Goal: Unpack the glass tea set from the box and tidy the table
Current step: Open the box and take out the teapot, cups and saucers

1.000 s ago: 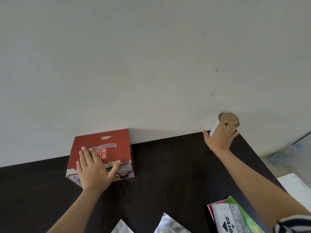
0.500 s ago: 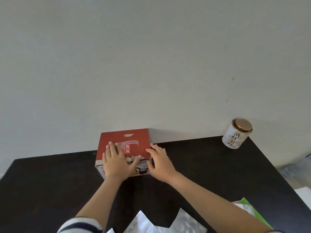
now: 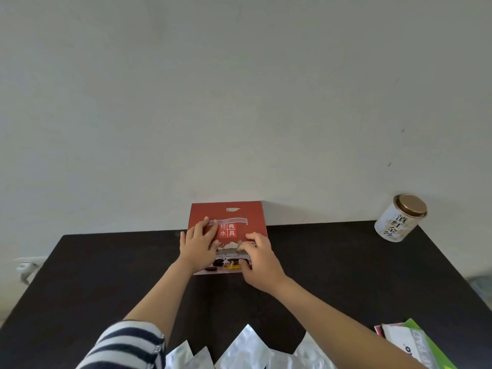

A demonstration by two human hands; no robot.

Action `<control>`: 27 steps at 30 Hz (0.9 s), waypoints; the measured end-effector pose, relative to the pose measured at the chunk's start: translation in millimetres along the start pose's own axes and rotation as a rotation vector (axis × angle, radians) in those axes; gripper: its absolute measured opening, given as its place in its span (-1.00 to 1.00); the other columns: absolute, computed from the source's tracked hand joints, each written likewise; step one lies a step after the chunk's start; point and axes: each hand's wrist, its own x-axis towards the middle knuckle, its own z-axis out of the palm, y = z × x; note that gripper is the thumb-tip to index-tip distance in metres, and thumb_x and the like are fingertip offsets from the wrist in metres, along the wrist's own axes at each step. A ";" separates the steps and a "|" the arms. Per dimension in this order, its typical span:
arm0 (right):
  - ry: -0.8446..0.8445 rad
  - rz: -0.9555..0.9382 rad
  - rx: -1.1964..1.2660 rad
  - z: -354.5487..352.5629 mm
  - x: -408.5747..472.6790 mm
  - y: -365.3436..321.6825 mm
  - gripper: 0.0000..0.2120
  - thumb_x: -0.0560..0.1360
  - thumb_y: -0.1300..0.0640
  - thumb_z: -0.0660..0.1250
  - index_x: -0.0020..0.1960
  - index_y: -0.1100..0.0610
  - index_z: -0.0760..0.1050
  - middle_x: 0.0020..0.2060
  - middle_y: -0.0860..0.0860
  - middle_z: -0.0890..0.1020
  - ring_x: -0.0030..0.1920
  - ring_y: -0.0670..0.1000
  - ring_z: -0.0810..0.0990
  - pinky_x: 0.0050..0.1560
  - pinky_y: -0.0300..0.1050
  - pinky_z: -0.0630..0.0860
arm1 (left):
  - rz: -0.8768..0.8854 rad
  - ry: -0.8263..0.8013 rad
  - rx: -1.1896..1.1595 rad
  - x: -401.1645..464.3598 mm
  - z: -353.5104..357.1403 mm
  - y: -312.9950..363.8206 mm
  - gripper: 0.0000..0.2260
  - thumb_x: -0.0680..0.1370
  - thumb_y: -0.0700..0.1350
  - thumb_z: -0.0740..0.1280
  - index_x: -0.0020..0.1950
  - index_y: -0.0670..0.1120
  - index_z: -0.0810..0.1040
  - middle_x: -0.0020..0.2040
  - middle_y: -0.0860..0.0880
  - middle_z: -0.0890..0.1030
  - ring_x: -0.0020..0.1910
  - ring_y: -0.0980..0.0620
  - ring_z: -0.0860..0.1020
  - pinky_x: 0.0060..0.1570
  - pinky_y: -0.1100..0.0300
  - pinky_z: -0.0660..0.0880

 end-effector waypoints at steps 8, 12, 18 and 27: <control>0.005 0.136 0.069 12.0 0.7 -8.1 -0.72 0.43 0.07 0.40 0.10 0.05 0.44 0.32 -0.01 0.27 0.40 -0.01 0.18 0.35 -0.07 0.37 | 0.012 -0.007 -0.005 -1.1 1.3 -0.5 -0.44 0.59 0.13 0.09 0.54 0.08 -0.03 0.56 0.00 -0.03 0.52 -0.11 -0.05 0.45 -0.18 -0.16; -0.054 0.082 -0.048 10.6 -2.5 -7.2 -0.81 0.43 0.02 0.39 -0.01 0.03 0.47 0.38 0.01 0.25 0.43 0.07 0.15 0.37 0.01 0.34 | 0.024 -0.013 0.029 -2.1 2.1 -1.0 -0.36 0.55 0.25 0.09 0.54 0.07 -0.06 0.56 0.00 -0.06 0.52 -0.12 -0.06 0.45 -0.16 -0.18; 0.106 0.095 0.190 6.8 -8.3 -1.0 -0.88 0.46 0.10 0.39 -0.05 0.06 0.47 0.33 -0.03 0.34 0.41 -0.07 0.24 0.35 -0.13 0.36 | 0.036 0.016 0.013 -4.3 3.5 -2.1 -0.27 0.51 0.33 0.11 0.54 0.04 -0.09 0.56 -0.02 -0.09 0.53 -0.12 -0.08 0.44 -0.22 -0.18; -0.012 0.516 0.477 5.5 4.9 9.4 -0.30 0.45 0.03 0.43 0.46 -0.05 0.13 0.33 -0.07 0.41 0.38 -0.05 0.37 0.34 0.00 0.42 | -0.436 0.249 -0.807 -35.6 23.3 0.3 -0.01 0.25 0.18 0.54 0.48 -0.11 0.07 0.35 -0.11 0.38 0.36 -0.14 0.38 0.27 -0.10 0.42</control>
